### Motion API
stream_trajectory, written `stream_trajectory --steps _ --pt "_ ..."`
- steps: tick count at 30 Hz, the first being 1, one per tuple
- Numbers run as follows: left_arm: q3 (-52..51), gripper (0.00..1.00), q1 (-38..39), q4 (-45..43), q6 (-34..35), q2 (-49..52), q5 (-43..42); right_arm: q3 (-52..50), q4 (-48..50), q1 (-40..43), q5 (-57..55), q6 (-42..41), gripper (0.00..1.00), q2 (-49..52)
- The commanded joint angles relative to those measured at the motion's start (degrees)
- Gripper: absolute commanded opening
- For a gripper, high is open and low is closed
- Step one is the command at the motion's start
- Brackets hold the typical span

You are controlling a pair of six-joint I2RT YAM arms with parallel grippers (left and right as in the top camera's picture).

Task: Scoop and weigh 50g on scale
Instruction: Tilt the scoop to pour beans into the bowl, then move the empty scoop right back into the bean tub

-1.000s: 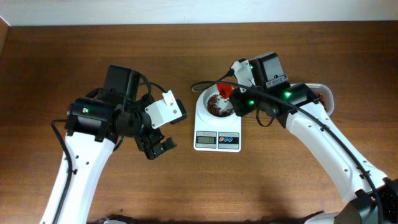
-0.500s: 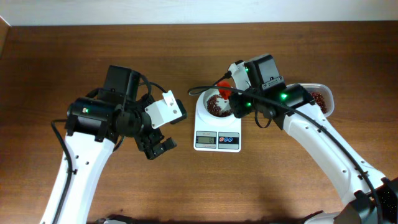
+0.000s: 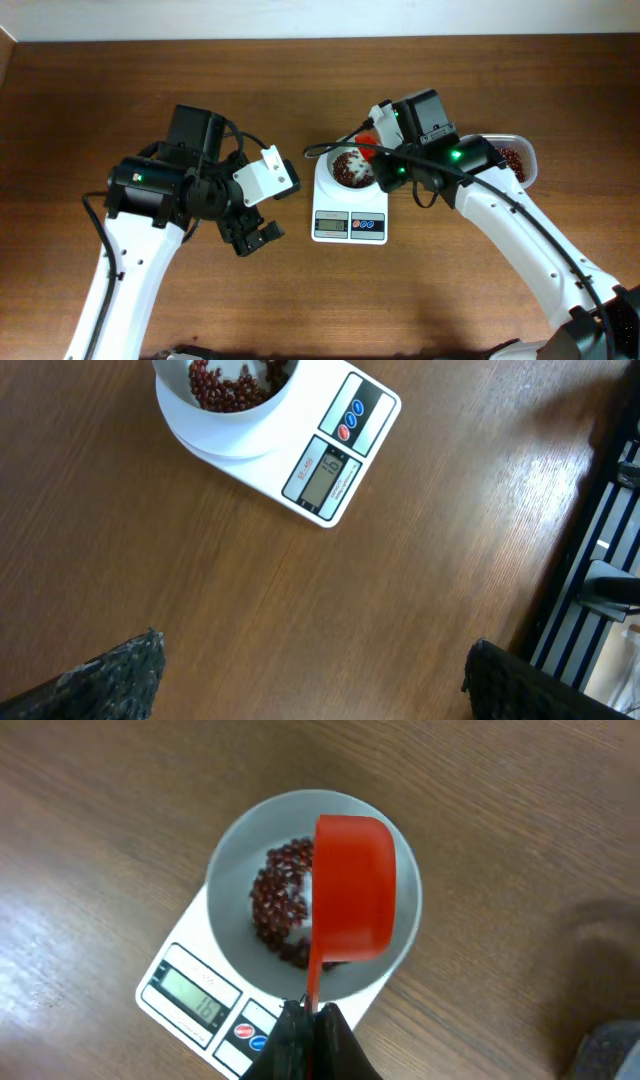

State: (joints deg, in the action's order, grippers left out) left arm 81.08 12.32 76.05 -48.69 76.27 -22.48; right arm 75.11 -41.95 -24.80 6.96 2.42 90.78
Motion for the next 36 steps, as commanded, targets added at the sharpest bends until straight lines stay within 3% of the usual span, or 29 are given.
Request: stream_trajectory --steps 1,8,17,25,36 --pt "-0.5 0.99 -0.2 0.0 -0.9 -0.8 -0.2 1.0 -0.2 -0.3 0.8 -0.7 0.04 -1.6" --pt "-0.5 0.99 -0.2 0.0 -0.9 -0.8 -0.2 1.8 0.8 2.5 7.6 0.1 0.04 -5.5" --pt "-0.5 0.99 -0.2 0.0 -0.9 -0.8 -0.2 1.8 -7.6 15.3 -10.4 0.2 0.04 -11.4" --pt "-0.5 0.99 -0.2 0.0 -0.9 -0.8 -0.2 0.8 -11.5 25.7 -12.4 0.1 0.04 -6.2" --pt "-0.5 0.99 -0.2 0.0 -0.9 -0.8 -0.2 0.8 -12.7 26.8 -12.4 -1.0 0.04 3.9"
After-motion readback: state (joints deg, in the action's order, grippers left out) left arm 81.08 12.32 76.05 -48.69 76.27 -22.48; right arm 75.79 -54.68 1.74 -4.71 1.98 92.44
